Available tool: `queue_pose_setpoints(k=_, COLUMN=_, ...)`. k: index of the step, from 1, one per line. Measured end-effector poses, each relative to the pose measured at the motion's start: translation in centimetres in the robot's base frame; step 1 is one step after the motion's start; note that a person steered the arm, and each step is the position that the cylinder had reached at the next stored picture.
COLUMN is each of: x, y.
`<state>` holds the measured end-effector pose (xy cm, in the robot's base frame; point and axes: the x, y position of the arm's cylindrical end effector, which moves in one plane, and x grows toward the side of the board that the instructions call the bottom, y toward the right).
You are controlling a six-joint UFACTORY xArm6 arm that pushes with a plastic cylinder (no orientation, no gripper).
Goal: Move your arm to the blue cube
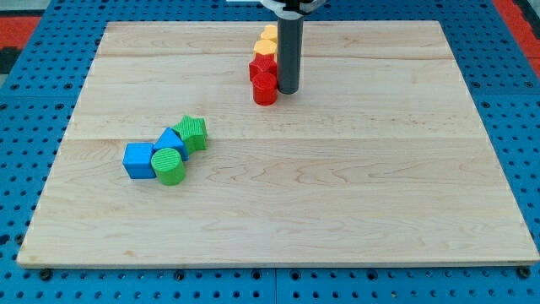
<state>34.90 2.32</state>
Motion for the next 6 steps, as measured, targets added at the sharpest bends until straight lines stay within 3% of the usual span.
queue_pose_setpoints(k=3, x=0.5, y=-0.1)
queue_pose_setpoints(k=4, x=7.7, y=0.2)
queue_pose_setpoints(k=5, x=17.8, y=-2.4)
queue_pose_setpoints(k=6, x=23.2, y=-14.0)
